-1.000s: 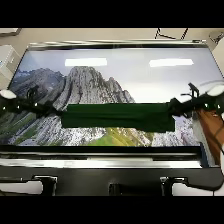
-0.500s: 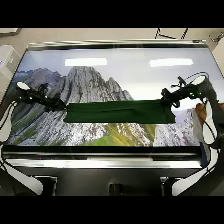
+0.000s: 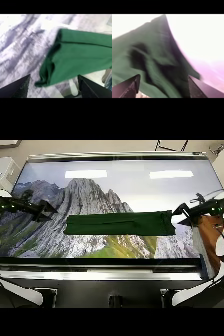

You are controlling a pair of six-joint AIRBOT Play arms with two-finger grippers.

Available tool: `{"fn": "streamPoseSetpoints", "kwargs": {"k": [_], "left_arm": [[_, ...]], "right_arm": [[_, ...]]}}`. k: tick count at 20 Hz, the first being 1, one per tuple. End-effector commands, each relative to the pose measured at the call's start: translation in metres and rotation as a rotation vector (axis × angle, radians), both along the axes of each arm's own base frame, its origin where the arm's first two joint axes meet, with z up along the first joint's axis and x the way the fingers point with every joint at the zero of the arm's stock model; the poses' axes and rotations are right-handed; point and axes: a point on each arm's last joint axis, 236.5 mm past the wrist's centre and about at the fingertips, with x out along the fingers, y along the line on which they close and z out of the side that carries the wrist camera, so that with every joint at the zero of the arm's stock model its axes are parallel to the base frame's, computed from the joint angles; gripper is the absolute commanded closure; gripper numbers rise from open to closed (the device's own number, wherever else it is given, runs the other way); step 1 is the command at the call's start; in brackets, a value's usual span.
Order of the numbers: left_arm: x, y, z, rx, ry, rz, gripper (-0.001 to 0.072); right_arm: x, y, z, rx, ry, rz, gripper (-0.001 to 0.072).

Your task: Fold the clothes and pants, and hang the long-sleeved shirts on hangers.

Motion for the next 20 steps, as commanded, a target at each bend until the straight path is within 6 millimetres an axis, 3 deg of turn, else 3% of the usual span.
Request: {"fn": "streamPoseSetpoints", "kwargs": {"k": [1, 4, 7, 11, 12, 13, 14, 15, 16, 17, 19, 20], "left_arm": [[-0.006, -0.003, 0.042, 0.023, -0.07, -0.023, 0.0042], [-0.009, -0.03, 0.068, 0.041, -0.132, -0.084, 0.0042], [-0.015, -0.066, 0.082, 0.044, -0.165, -0.165, 0.0042], [-0.03, -0.111, 0.092, 0.033, -0.163, -0.261, 0.0043], [-0.032, -0.121, 0.092, 0.031, -0.165, -0.284, 0.0043], [-0.035, -0.132, 0.092, 0.03, -0.169, -0.309, 0.0043], [-0.034, -0.142, 0.092, 0.031, -0.182, -0.323, 0.0043], [-0.031, -0.153, 0.092, 0.034, -0.205, -0.331, 0.0045], [-0.026, -0.166, 0.091, 0.037, -0.235, -0.334, 0.0054], [-0.02, -0.18, 0.089, 0.04, -0.265, -0.337, 0.0145], [-0.011, -0.216, 0.078, 0.045, -0.332, -0.351, 0.059], [-0.008, -0.237, 0.068, 0.046, -0.354, -0.361, 0.0668]], "right_arm": [[-0.019, -0.009, -0.02, 0.012, 0.02, 0.016, 0.0], [-0.008, 0.015, -0.03, 0.083, -0.029, 0.024, -0.0001], [-0.008, 0.046, -0.043, 0.145, -0.003, 0.082, -0.0001], [-0.005, 0.091, -0.024, 0.275, -0.057, 0.179, 0.0004], [-0.006, 0.094, -0.024, 0.276, -0.053, 0.189, 0.0058], [-0.007, 0.095, -0.025, 0.267, -0.049, 0.198, 0.0223], [-0.008, 0.096, -0.026, 0.259, -0.041, 0.198, 0.0472], [-0.008, 0.099, -0.023, 0.261, -0.031, 0.19, 0.0652], [-0.008, 0.104, -0.018, 0.261, -0.028, 0.193, 0.0669], [-0.008, 0.108, -0.01, 0.256, -0.041, 0.21, 0.067], [-0.007, 0.117, 0.014, 0.232, -0.083, 0.237, 0.0671], [-0.007, 0.125, 0.03, 0.221, -0.107, 0.251, 0.0671]]}}
